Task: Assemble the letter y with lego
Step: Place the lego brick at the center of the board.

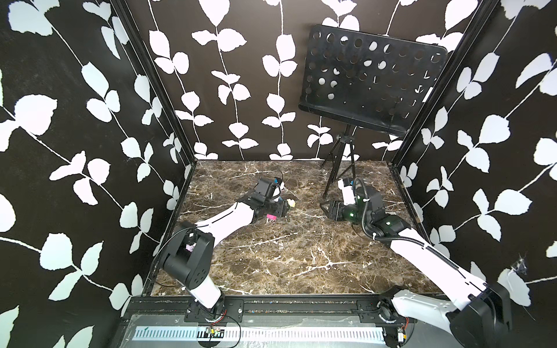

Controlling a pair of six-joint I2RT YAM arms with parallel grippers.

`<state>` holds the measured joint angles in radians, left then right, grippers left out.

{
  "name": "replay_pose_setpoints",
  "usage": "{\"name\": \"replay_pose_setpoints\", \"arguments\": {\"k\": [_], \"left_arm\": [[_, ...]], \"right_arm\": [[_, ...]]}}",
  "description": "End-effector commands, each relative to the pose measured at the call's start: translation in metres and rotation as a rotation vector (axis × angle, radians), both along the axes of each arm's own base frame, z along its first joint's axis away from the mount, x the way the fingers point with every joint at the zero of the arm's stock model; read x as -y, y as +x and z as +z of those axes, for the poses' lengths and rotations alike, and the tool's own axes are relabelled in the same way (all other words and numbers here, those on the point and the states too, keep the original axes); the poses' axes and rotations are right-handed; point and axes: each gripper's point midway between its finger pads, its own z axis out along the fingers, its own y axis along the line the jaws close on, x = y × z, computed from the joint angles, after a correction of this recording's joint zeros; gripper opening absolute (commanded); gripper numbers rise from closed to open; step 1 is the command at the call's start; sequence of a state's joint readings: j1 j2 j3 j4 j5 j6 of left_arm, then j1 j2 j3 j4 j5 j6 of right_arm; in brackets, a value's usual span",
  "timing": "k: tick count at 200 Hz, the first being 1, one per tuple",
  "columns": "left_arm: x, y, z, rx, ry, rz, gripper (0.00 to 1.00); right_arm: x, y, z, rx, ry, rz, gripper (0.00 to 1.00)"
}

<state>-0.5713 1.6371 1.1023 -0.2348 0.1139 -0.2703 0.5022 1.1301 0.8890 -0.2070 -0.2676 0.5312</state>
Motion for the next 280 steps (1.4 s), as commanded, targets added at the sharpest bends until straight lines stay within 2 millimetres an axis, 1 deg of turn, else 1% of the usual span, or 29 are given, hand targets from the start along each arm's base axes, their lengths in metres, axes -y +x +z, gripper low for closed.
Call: {"name": "replay_pose_setpoints", "arguments": {"k": [1, 25, 73, 101, 174, 196, 220, 238, 263, 280], "left_arm": [[-0.012, 0.001, -0.008, -0.068, 0.039, 0.161, 0.49], [-0.02, 0.003, -0.022, -0.099, 0.078, 0.229, 0.49], [-0.024, -0.004, -0.046, -0.152, 0.112, 0.261, 0.51], [-0.028, -0.006, -0.053, -0.154, 0.129, 0.267, 0.52], [-0.033, -0.013, -0.075, -0.2, 0.18, 0.264, 0.53], [-0.034, -0.013, -0.08, -0.21, 0.191, 0.264, 0.57], [-0.035, -0.014, -0.082, -0.208, 0.201, 0.262, 0.65], [-0.036, -0.013, -0.079, -0.196, 0.206, 0.257, 0.7], [-0.038, -0.006, -0.063, -0.144, 0.205, 0.254, 0.77], [-0.039, -0.003, -0.048, -0.102, 0.205, 0.243, 0.82]], "right_arm": [[0.003, -0.001, 0.01, 0.05, 0.02, -0.015, 0.64], [0.004, -0.003, 0.003, 0.039, 0.015, -0.011, 0.64], [0.003, -0.004, -0.01, 0.024, 0.008, -0.008, 0.64], [0.002, -0.003, -0.017, 0.008, -0.002, -0.001, 0.64], [0.001, 0.0, -0.025, -0.006, -0.028, 0.007, 0.64], [0.0, 0.001, -0.029, -0.014, -0.035, 0.01, 0.65], [0.001, 0.003, -0.035, -0.025, -0.042, 0.006, 0.65], [0.001, 0.006, -0.038, -0.027, -0.043, 0.001, 0.66], [0.005, 0.012, -0.039, -0.018, -0.053, -0.012, 0.67], [0.015, 0.019, -0.04, -0.008, -0.071, -0.039, 0.68]]}}
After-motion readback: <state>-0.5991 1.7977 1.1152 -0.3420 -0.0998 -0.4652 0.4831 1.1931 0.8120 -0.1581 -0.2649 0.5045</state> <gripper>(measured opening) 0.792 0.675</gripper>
